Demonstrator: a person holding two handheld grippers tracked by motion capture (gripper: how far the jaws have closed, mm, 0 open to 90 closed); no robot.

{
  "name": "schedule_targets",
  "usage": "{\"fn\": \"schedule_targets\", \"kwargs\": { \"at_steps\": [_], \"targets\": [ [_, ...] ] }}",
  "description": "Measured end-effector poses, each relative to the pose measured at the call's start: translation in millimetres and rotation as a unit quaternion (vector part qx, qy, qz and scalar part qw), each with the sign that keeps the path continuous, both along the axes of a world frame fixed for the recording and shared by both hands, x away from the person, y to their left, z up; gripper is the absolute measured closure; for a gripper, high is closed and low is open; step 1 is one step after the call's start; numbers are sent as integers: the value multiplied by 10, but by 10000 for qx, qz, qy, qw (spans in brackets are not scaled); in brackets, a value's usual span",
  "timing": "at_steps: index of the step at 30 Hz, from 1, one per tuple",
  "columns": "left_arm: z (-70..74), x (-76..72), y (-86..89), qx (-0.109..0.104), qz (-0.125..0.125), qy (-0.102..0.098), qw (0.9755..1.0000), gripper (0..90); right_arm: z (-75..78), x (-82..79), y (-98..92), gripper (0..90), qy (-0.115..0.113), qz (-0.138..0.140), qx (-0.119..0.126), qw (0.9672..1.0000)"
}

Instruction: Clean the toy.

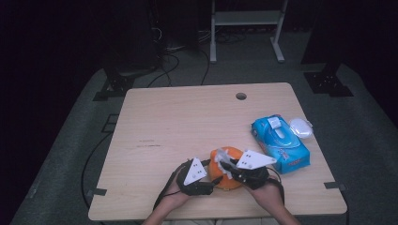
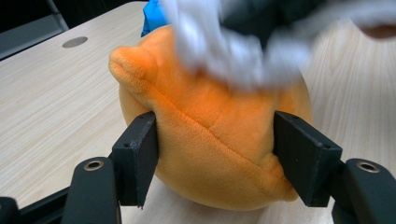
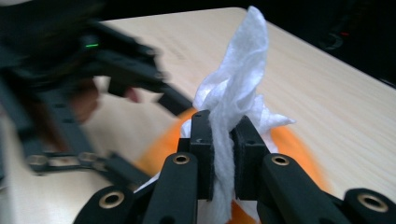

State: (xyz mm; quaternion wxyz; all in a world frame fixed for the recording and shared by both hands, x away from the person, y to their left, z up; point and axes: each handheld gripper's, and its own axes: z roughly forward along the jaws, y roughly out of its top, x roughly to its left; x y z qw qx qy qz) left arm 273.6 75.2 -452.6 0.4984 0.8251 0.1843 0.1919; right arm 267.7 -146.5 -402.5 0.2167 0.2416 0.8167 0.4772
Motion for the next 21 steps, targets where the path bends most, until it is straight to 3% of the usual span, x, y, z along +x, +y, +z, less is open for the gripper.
{"fn": "schedule_targets", "kwargs": {
  "at_steps": [3, 5, 8, 12, 16, 18, 21],
  "targets": [
    [8, 6, 10, 9, -39, 9, 10000, 333, 4, 49, -123, 802, 48, -219, 71, 9997],
    [48, 8, 20, 26, -70, -112, 9999, 255, -37, 56, -122, 802, 93, -208, 66, 9997],
    [84, -6, 46, -65, -30, -431, 9990, 197, -79, 40, -45, 803, 85, -108, 9, 9999],
    [82, -58, 27, 38, -34, -905, 9959, 180, -83, 51, -17, 803, 91, -64, -6, 9999],
    [36, -68, -14, 270, -186, -823, 9961, 248, -56, 78, -118, 802, 85, -173, 59, 9998],
    [10, -42, -11, 242, -138, -612, 9977, 265, -39, 96, -183, 802, 73, -279, 59, 9996],
    [-3, -3, 23, 213, -89, -447, 9987, 273, -40, 101, -259, 803, 78, -390, 64, 9992]
  ]
}}
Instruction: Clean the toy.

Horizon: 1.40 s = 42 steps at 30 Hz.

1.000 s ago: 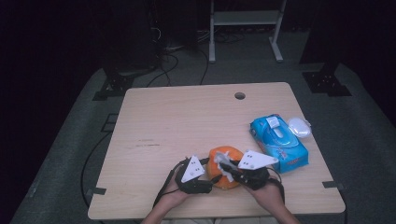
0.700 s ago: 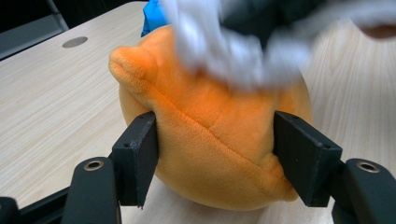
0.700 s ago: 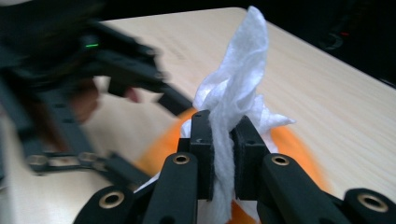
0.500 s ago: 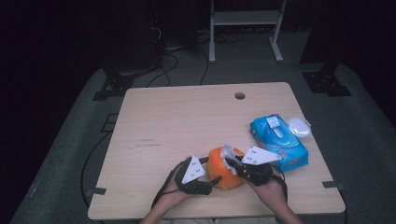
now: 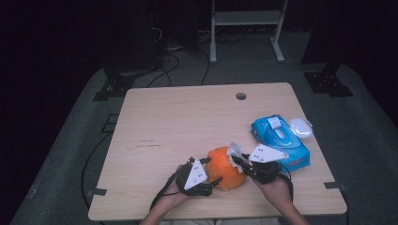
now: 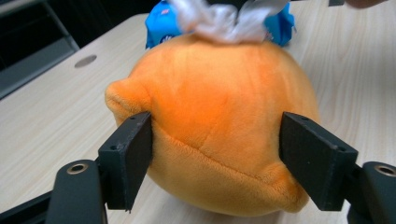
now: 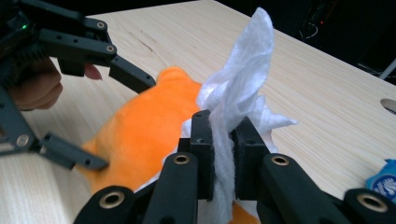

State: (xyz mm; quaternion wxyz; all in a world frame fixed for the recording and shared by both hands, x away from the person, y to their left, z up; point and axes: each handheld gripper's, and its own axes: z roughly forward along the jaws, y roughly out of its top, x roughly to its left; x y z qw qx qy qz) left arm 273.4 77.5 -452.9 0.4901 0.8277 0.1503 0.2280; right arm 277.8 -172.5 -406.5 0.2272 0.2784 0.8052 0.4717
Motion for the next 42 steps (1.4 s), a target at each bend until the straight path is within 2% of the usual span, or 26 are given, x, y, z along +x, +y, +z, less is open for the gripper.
{"fn": "schedule_targets", "kwargs": {
  "at_steps": [2, 3, 5, 7, 8, 10, 12, 15, 19, 20, 22, 24, 26, 27, 28, 29, 31, 32, 33, 34, 35, 39, 42],
  "targets": [
    [-19, 17, 17, 81, 46, 52, 9999, 273, -10, -24, 18, 803, -9, 70, -13, 10000],
    [-19, 22, 26, 76, 66, 55, 9999, 272, -20, -59, 64, 803, -2, 208, 15, 9998],
    [3, 20, 45, 29, 138, -21, 9999, 237, -42, -117, 169, 802, -50, 406, -74, 9991],
    [30, -13, 54, -265, 136, -204, 9993, 200, -57, -145, 250, 802, -60, 520, -107, 9986],
    [50, -17, 45, -271, 134, -237, 9993, 200, -62, -149, 276, 802, -65, 559, -105, 9984],
    [50, -21, 18, -81, 116, -236, 9996, 204, -61, -155, 304, 802, -96, 569, -173, 9982],
    [20, -4, 10, -24, 155, -65, 9999, 235, -53, -150, 295, 802, -132, 545, -235, 9982],
    [-11, 27, 10, -79, 246, 68, 9996, 251, -30, -93, 180, 802, -77, 408, -195, 9989],
    [-28, 49, 46, -117, 271, 189, 9994, 252, -56, 12, -80, 802, -1, -65, -163, 9998],
    [-29, 55, 60, -149, 264, 203, 9993, 251, -73, 44, -170, 802, 79, -168, -134, 9997],
    [-5, 53, 78, -186, 238, 165, 9994, 246, -85, 55, -234, 801, 139, -174, -66, 9997],
    [44, 24, 73, -375, 208, -160, 9990, 206, -86, 26, -186, 802, 102, -118, -83, 9998],
    [73, -3, 45, -519, 111, -309, 9981, 215, -81, -26, -83, 801, 27, 12, -93, 10000],
    [72, -10, 29, -472, 95, -353, 9982, 230, -68, -52, -39, 801, -7, 86, -63, 9999],
    [52, -10, 0, -310, 95, -361, 9988, 235, -54, -74, -9, 800, -26, 143, -37, 9999],
    [30, -2, -10, -282, 134, -316, 9990, 248, -35, -105, 33, 800, -82, 283, -5, 9996],
    [21, 38, 9, -341, 292, -69, 9990, 269, -34, -143, 80, 800, 5, 558, 70, 9984],
    [19, 55, 27, -321, 351, -7, 9989, 282, -53, -163, 119, 799, 3, 626, -30, 9980],
    [12, 70, 45, -321, 386, 32, 9987, 291, -64, -169, 138, 799, -79, 617, -188, 9979],
    [5, 79, 57, -359, 417, 80, 9985, 297, -65, -160, 134, 799, -99, 573, -237, 9980],
    [-2, 93, 76, -400, 474, 166, 9979, 303, -62, -141, 115, 799, -78, 513, -208, 9984],
    [-14, 120, 90, -468, 534, 296, 9970, 311, -96, -27, -30, 799, 56, 122, -122, 9998],
    [-28, 125, 95, -387, 560, 303, 9972, 312, -91, -85, 29, 799, 9, 206, -96, 9997]
  ]
}}
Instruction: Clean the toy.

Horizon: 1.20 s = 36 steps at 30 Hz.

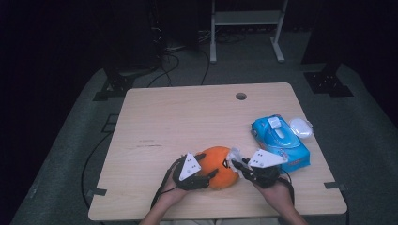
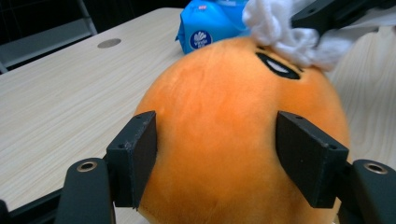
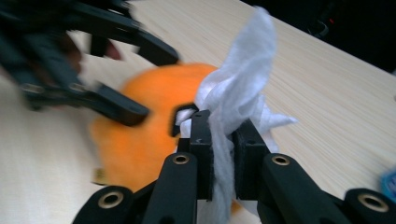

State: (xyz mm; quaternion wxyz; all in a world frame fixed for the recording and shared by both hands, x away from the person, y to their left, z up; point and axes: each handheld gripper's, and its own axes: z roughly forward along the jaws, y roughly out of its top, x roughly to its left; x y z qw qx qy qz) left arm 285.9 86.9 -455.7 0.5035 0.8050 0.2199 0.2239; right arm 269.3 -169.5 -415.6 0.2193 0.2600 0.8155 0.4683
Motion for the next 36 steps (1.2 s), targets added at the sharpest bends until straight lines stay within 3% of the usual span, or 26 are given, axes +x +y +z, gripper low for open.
{"fn": "schedule_targets", "kwargs": {
  "at_steps": [2, 4, 6, 10, 14, 21, 26, 29, 36],
  "targets": [
    [-3, 12, 26, -51, 32, 77, 10000, 313, 5, -52, 73, 799, 17, 284, 37, 9996],
    [-3, 13, 34, -63, 42, 109, 9999, 313, -9, -90, 155, 799, -49, 394, -145, 9991],
    [-3, 10, 27, -93, 68, 117, 9999, 315, 5, -45, 109, 800, -14, 285, -110, 9995],
    [3, 0, 12, -68, 61, 112, 9999, 318, -22, 93, -121, 800, 117, -206, 51, 9997],
    [1, 0, 7, -69, 60, 136, 9999, 319, -56, 159, -216, 800, 299, -414, 207, 9985],
    [-6, -38, -5, -34, 62, 120, 9999, 319, 9, 99, -99, 797, 238, -96, 370, 9990],
    [7, -100, -75, -9, -30, 40, 10000, 318, -57, 230, -252, 798, 525, -427, 508, 9964],
    [22, -149, -106, 73, -71, 22, 9999, 317, -39, 225, -223, 798, 532, -388, 599, 9960],
    [103, -132, -32, 0, -281, 258, 9993, 262, 6, 175, -146, 798, 459, -161, 625, 9969]
  ]
}}
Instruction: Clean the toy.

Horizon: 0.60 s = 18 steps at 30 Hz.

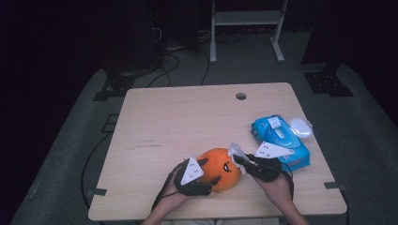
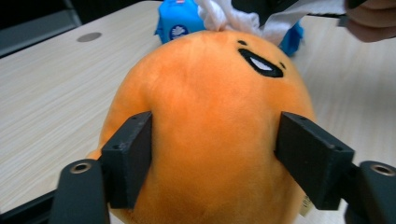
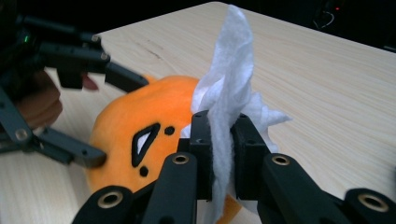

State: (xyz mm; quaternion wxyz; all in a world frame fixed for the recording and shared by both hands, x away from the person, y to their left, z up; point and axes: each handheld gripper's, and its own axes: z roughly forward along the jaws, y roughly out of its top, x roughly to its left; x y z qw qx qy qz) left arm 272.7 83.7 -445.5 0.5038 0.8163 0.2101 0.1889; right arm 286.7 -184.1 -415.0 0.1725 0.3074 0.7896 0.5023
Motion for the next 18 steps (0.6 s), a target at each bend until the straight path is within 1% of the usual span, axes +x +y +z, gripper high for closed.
{"fn": "schedule_targets", "kwargs": {
  "at_steps": [2, 3, 4, 5, 7, 8, 9, 10, 11, 13, 14, 15, 16, 17, 18],
  "targets": [
    [39, 37, 33, -162, 53, 22, 9999, 215, -14, -17, -12, 798, -18, 144, -11, 9999],
    [38, 56, 37, -247, 101, 20, 9996, 208, -14, -30, -9, 798, -17, 177, -32, 9998],
    [30, 62, 33, -174, 86, 19, 9998, 214, -6, -44, -3, 798, -34, 196, -78, 9998],
    [-3, 58, 5, -104, 82, -9, 9999, 234, 2, -44, 1, 798, -44, 190, -70, 9998],
    [-36, 36, -41, -91, 87, 22, 9999, 246, 33, -39, 15, 798, -49, 155, -37, 9999],
    [-41, 13, -74, -55, 50, 16, 10000, 253, 41, -38, 22, 798, -44, 180, 27, 9998],
    [-42, -27, -127, 16, -13, -33, 10000, 254, 52, -42, 39, 798, 1, 235, 141, 9996],
    [-38, -60, -164, 102, -58, -83, 9999, 253, 60, -50, 81, 798, -4, 298, 135, 9995],
    [-34, -91, -191, 183, -72, -114, 9997, 252, 58, -57, 120, 798, -33, 338, 74, 9994],
    [-25, -114, -197, 225, -99, -123, 9996, 249, 46, -59, 162, 798, -32, 366, -8, 9993],
    [-9, -105, -175, 237, -144, -112, 9996, 247, 32, -54, 160, 798, 20, 381, 1, 9993],
    [20, -85, -139, 140, -172, -73, 9997, 248, 22, -47, 151, 798, 24, 409, 3, 9992],
    [57, -60, -94, -13, -173, -33, 9998, 248, 7, -54, 141, 799, 95, 437, 17, 9990],
    [99, -28, -40, -248, -165, 12, 9996, 247, -10, -66, 132, 799, 141, 493, -1, 9987],
    [118, -10, -14, -309, -120, 1, 9995, 238, -29, -98, 137, 799, 165, 575, -37, 9982]
  ]
}}
